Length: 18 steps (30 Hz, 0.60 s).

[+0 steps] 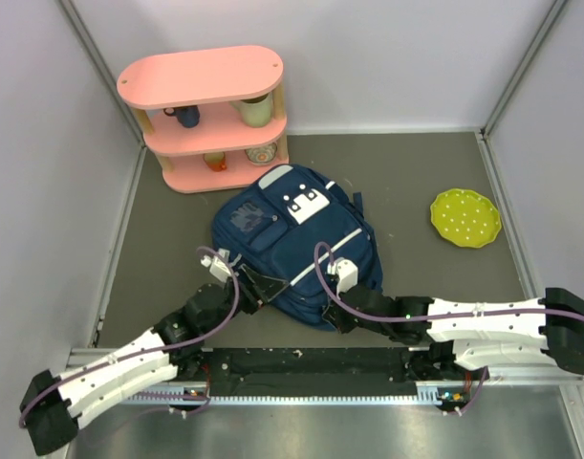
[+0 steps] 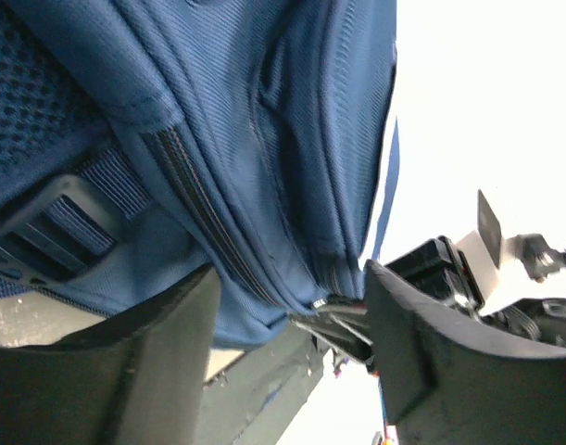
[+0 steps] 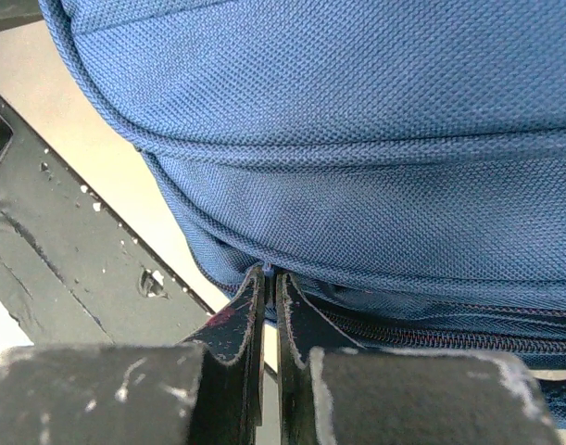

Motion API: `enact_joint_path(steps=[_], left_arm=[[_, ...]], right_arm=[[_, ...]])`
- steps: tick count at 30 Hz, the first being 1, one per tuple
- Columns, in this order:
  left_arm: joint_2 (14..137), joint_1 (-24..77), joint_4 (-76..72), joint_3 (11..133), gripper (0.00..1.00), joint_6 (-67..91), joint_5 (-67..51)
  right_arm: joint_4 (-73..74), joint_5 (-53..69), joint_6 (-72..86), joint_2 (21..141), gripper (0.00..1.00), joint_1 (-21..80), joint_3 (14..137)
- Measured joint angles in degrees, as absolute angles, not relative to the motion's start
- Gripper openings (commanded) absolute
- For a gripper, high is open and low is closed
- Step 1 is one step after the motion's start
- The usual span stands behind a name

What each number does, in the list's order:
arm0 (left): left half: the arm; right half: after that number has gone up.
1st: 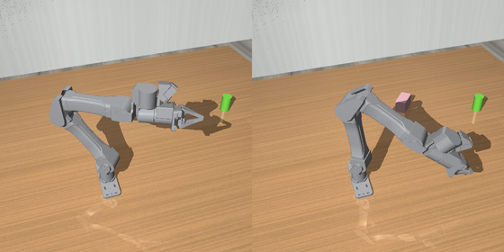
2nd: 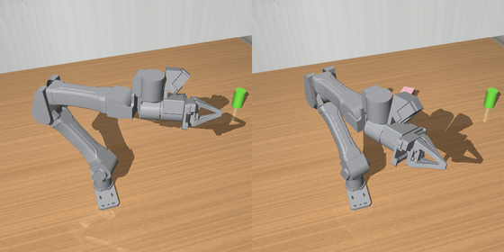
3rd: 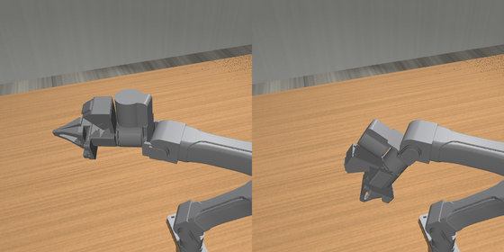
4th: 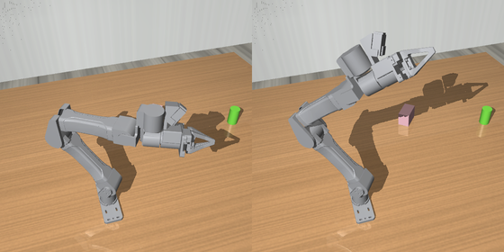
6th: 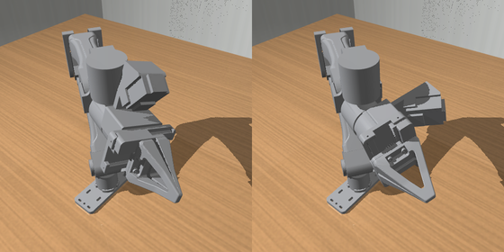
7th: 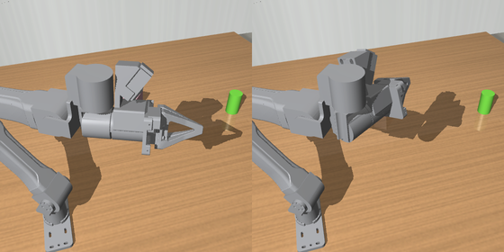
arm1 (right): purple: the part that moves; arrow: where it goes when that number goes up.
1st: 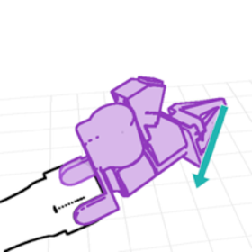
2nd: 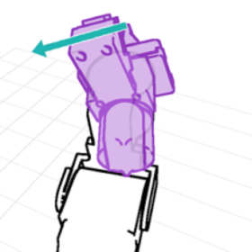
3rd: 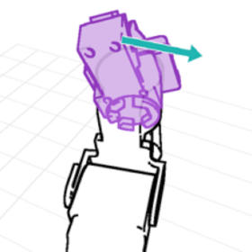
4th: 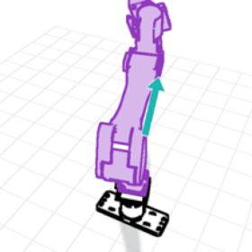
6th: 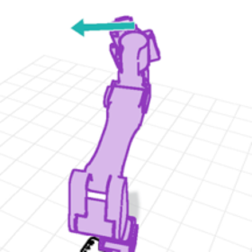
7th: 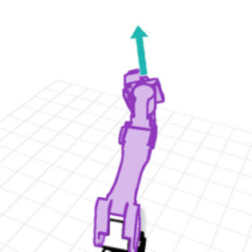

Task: Pack the student bag
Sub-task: Zip the student bag at the center of the board.

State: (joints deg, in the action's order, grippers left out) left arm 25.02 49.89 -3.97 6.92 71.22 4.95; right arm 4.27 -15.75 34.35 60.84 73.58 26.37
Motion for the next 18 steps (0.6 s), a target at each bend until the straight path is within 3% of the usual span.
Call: enact_joint_path(steps=[5, 6, 8, 9, 18], left_arm=[[35.24, 53.8, -11.77, 6.68, 0.43, 75.29, 11.9], [36.77, 54.43, -13.13, 6.76, 0.31, 75.88, 13.04], [39.0, 55.77, -15.14, 6.83, 0.17, 76.95, 15.42], [39.57, 56.4, -15.9, 6.85, 0.0, 77.28, 16.56], [36.05, 58.24, -6.7, 11.4, 0.0, 72.55, 22.41]], right_arm=[[4.25, -15.29, 34.02, 60.88, 0.0, 73.56, 26.37], [4.27, -15.29, 34.02, 60.88, 0.0, 73.56, 26.37], [4.27, -15.29, 34.02, 60.88, 0.0, 73.47, 26.37], [4.27, -15.29, 34.02, 60.88, 0.0, 73.41, 26.37], [4.75, -16.47, 34.02, 59.37, 0.0, 73.36, 26.35]])
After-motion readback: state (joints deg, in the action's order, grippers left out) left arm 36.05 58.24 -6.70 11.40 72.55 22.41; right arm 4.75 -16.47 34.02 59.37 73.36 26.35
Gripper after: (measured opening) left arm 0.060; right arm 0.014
